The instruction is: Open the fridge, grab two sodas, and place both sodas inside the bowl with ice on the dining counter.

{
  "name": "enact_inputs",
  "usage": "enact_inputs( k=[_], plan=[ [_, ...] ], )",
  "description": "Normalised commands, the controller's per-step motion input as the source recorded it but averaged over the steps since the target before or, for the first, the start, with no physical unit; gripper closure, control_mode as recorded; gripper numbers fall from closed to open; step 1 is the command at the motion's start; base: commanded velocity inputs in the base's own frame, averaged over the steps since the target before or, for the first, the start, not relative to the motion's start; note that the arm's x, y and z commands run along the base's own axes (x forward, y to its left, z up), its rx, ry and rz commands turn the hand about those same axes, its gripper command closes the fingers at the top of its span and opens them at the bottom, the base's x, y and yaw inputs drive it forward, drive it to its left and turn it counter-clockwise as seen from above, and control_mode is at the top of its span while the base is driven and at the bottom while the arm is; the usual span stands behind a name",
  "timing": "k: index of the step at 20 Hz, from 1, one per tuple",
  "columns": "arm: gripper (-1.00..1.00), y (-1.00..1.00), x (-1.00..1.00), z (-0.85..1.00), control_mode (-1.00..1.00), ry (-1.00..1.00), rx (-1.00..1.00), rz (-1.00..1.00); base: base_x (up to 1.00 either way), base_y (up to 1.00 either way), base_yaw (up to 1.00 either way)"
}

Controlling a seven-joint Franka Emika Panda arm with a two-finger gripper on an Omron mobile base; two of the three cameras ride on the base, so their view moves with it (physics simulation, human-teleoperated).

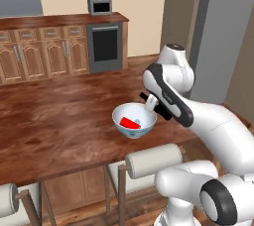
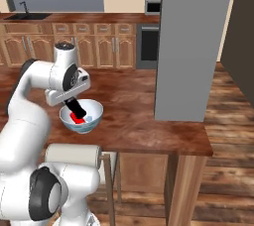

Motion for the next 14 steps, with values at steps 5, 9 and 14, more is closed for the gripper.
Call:
enact_inputs(
  k=[5,9,14],
  plan=[
    [1.0,0.06,0.5,-0.22,-1.0,0.04,-0.04,0.0,0.0,0.0,0.0],
    [1.0,0.14,0.5,-0.17,-1.0,0.08,-0.03,0.0,0.0,0.0,0.0],
    [1.0,0.2,0.43,-0.21,-1.0,0.1,-0.03,0.0,0.0,0.0,0.0]
  ],
)
